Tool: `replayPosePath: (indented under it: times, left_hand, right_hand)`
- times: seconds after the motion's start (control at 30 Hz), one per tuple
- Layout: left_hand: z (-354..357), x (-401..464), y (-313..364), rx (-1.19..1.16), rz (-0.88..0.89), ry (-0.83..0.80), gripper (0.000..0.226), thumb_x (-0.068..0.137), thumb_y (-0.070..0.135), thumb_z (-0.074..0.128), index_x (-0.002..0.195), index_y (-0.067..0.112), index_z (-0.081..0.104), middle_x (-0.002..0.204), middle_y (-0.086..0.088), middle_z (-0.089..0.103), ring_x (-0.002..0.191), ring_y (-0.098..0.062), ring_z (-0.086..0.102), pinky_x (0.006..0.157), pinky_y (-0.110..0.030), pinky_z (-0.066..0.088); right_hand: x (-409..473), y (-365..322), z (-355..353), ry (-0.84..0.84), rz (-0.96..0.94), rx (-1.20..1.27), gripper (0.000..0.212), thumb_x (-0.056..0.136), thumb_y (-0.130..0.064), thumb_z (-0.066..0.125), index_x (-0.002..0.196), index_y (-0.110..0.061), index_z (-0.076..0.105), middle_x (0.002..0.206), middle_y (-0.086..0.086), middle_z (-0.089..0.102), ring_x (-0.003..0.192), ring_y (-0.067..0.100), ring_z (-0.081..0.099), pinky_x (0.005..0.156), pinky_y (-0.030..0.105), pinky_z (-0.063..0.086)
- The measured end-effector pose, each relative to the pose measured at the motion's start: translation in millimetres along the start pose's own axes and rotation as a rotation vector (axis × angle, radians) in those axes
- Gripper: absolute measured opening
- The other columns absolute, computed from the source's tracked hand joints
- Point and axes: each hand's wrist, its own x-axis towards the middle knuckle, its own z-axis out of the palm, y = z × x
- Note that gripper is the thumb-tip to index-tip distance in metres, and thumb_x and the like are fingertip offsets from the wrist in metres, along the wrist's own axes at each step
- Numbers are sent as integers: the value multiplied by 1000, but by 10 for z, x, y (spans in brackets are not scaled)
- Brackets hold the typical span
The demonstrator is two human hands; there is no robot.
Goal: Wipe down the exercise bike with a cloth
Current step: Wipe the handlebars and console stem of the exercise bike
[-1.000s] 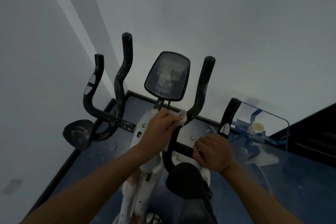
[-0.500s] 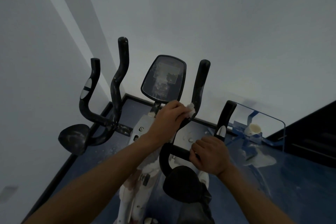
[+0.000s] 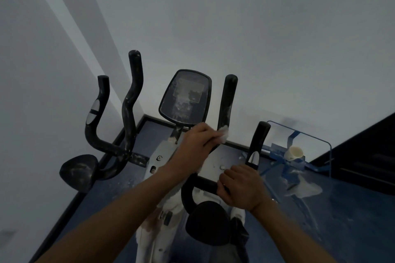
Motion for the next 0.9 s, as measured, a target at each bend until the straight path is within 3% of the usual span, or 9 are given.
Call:
replayPosePath:
  times: [0.27, 0.33, 0.47, 0.57, 0.7, 0.9]
  left_hand:
    - [117, -53, 7, 178, 176, -112, 17, 96, 27, 67, 102, 12, 74, 87, -2, 52, 79, -8, 42, 68, -22, 42]
    - [49, -273, -62, 218, 196, -148, 16, 96, 27, 68, 102, 14, 74, 88, -1, 53, 81, -6, 42, 71, -16, 39]
    - [-6, -447, -127, 198, 128, -88, 20, 97, 29, 67, 101, 11, 73, 90, -1, 53, 76, -8, 47, 70, -18, 46]
    - [57, -159, -46, 209, 153, -41, 15, 96, 23, 68, 106, 11, 70, 90, -1, 51, 76, -9, 45, 69, -14, 39]
    - [149, 311, 69, 161, 94, 67, 15, 95, 19, 71, 97, 5, 74, 87, -4, 51, 76, -13, 48, 71, -22, 45]
    - [68, -12, -39, 28, -42, 36, 18, 94, 22, 70, 108, 12, 75, 91, -1, 56, 78, -10, 56, 76, -17, 49]
  right_hand:
    - [-3, 11, 0, 21, -26, 10, 38, 93, -23, 55, 56, -17, 48, 51, 1, 45, 46, 18, 40, 47, 29, 30]
    - [-7, 14, 7, 13, -29, 2, 37, 93, -24, 56, 56, -17, 49, 52, 1, 45, 46, 18, 40, 48, 29, 29]
    - [-18, 9, 26, 13, -11, -15, 36, 92, -25, 56, 57, -18, 50, 52, 0, 46, 46, 18, 41, 49, 29, 29]
    - [-11, -2, 17, 27, -2, -1, 36, 92, -25, 57, 57, -18, 49, 52, 0, 47, 46, 18, 41, 48, 30, 31]
    - [-23, -4, 22, 35, 6, 12, 37, 92, -24, 56, 56, -18, 49, 52, 1, 47, 47, 18, 42, 47, 30, 33]
    - [-11, -4, 9, 36, 12, 7, 37, 93, -25, 56, 57, -18, 50, 51, 0, 46, 46, 18, 41, 48, 30, 31]
